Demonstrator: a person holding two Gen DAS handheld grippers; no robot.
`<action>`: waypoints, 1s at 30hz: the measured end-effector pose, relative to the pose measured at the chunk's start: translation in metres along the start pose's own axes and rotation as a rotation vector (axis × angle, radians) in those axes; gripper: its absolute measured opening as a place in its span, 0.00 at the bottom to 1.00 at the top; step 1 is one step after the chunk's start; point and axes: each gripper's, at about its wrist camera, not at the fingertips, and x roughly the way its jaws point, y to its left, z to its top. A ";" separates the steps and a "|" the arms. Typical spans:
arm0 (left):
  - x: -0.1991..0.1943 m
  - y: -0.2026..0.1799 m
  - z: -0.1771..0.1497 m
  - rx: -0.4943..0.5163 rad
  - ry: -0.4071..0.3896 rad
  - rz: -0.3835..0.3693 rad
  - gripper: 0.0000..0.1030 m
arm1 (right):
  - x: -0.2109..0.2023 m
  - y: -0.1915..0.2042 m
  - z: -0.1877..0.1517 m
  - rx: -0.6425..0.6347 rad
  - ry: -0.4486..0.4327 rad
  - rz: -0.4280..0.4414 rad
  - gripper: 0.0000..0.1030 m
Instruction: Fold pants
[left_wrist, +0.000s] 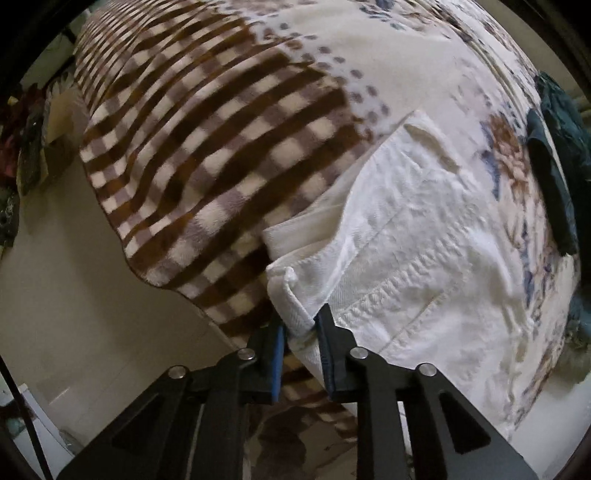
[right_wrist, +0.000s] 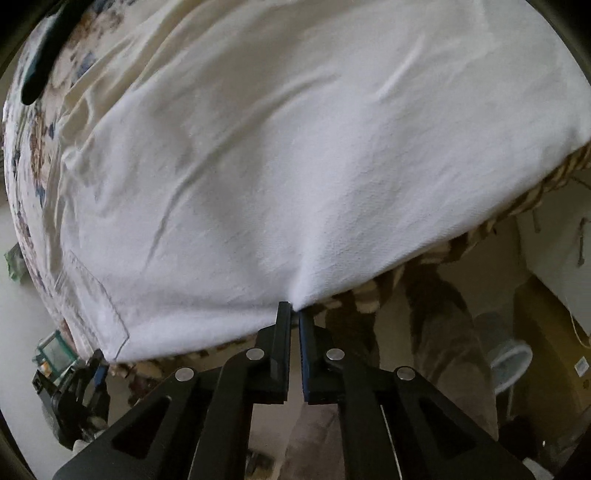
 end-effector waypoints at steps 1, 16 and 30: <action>-0.009 -0.001 -0.001 0.017 -0.001 0.010 0.20 | -0.004 0.003 0.001 -0.025 0.018 0.006 0.14; -0.002 -0.186 -0.013 0.513 -0.128 0.170 0.77 | -0.027 0.200 0.146 -0.708 0.042 -0.087 0.54; 0.033 -0.175 0.007 0.540 -0.048 0.209 0.77 | -0.086 0.189 0.218 -0.575 0.018 0.050 0.19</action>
